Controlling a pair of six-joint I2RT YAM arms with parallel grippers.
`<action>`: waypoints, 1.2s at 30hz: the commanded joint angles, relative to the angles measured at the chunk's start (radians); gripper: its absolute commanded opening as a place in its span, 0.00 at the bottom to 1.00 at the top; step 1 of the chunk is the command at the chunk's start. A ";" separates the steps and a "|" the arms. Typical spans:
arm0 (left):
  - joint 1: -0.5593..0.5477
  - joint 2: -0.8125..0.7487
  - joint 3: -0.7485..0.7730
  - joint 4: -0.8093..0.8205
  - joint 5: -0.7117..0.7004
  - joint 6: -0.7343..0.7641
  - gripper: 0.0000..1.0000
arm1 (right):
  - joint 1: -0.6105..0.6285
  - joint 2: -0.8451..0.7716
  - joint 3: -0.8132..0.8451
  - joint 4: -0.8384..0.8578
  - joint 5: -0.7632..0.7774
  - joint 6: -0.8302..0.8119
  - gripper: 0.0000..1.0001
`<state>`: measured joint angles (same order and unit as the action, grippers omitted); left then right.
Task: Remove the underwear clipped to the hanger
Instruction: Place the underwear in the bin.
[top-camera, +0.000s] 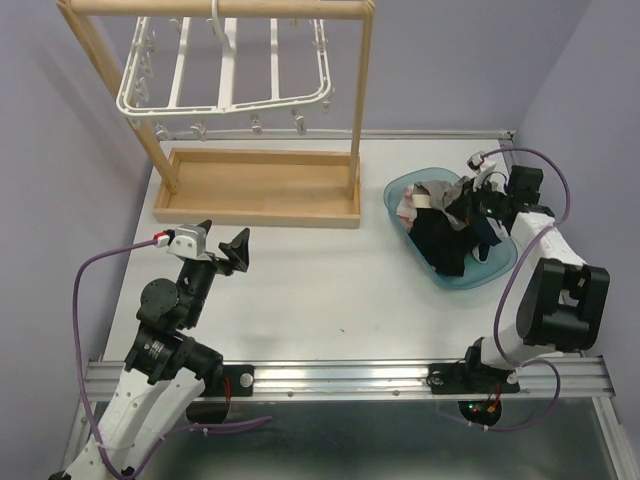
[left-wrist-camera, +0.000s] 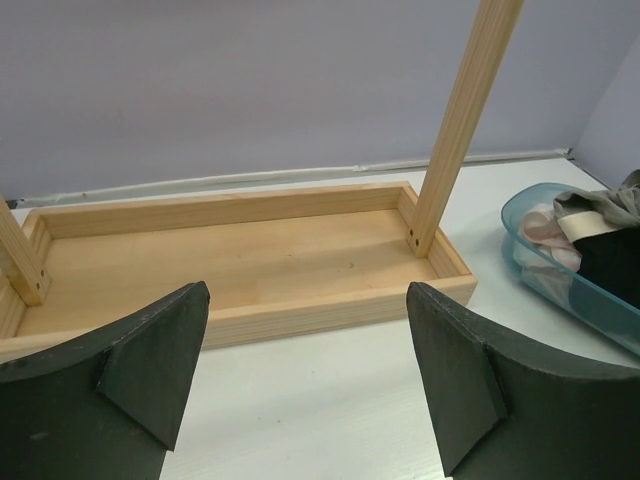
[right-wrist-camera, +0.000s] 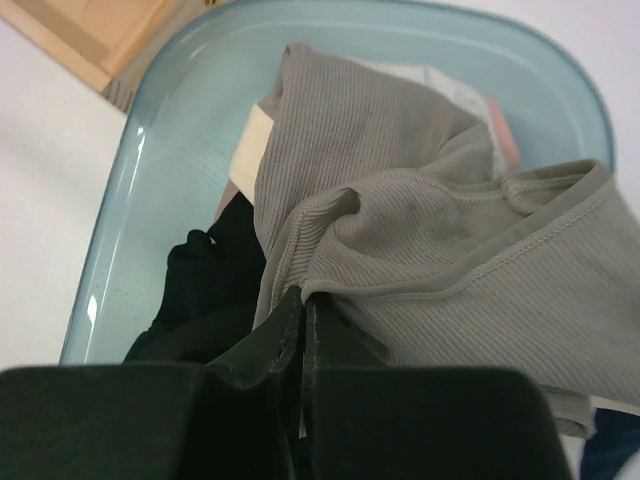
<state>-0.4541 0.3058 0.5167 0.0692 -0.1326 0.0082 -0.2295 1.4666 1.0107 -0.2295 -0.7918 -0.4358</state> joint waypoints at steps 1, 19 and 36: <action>0.002 0.004 -0.006 0.034 0.004 0.016 0.91 | 0.004 0.072 0.040 -0.085 -0.043 -0.003 0.02; 0.002 0.004 -0.009 0.034 0.011 0.018 0.92 | 0.012 -0.018 0.031 -0.252 0.112 -0.221 0.41; 0.002 -0.025 -0.007 0.030 -0.035 0.013 0.91 | 0.012 -0.411 -0.053 -0.212 0.181 -0.069 1.00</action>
<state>-0.4541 0.3035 0.5167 0.0685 -0.1390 0.0082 -0.2211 1.0939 0.9928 -0.4782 -0.6018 -0.5934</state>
